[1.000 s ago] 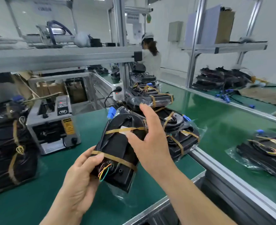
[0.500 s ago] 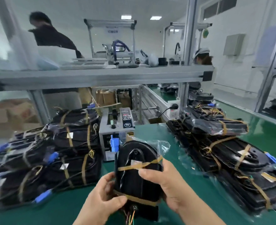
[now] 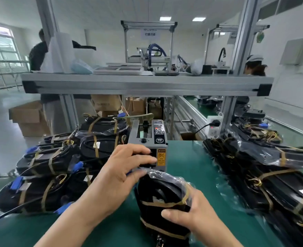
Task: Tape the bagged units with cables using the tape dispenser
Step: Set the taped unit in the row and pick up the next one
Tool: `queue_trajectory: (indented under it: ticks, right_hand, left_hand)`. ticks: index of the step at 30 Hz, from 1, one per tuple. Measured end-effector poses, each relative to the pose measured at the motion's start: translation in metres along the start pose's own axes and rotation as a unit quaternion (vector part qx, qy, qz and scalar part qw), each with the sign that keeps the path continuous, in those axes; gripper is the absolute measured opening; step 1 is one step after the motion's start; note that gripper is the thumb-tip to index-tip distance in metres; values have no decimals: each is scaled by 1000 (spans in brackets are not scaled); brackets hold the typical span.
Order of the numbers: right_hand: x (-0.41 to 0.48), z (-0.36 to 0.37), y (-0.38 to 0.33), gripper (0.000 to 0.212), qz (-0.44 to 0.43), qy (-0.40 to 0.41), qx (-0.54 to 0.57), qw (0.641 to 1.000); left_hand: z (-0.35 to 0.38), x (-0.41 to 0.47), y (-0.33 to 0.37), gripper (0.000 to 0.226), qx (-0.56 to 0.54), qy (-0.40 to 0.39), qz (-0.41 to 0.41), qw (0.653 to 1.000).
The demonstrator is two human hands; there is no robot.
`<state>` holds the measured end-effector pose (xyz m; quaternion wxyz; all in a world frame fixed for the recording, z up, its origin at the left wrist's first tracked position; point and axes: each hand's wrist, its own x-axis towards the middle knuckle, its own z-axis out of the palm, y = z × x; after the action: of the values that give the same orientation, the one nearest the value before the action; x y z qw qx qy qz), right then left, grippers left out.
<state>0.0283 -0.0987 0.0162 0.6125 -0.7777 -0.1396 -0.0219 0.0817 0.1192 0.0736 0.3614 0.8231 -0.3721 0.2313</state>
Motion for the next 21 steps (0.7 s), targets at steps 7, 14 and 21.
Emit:
queue_trajectory:
  ticks: [7, 14, 21]
  right_hand:
    - [0, -8, 2, 80, -8, -21, 15, 1000]
    - [-1, -9, -11, 66, -8, -79, 46, 996]
    - [-1, -12, -11, 63, -1, -24, 50, 998]
  left_hand:
    - [-3, 9, 11, 10, -86, -80, -3, 993]
    - [11, 19, 13, 24, -210, 9, -199, 957]
    - [-8, 27, 28, 33, -83, -131, -41, 987]
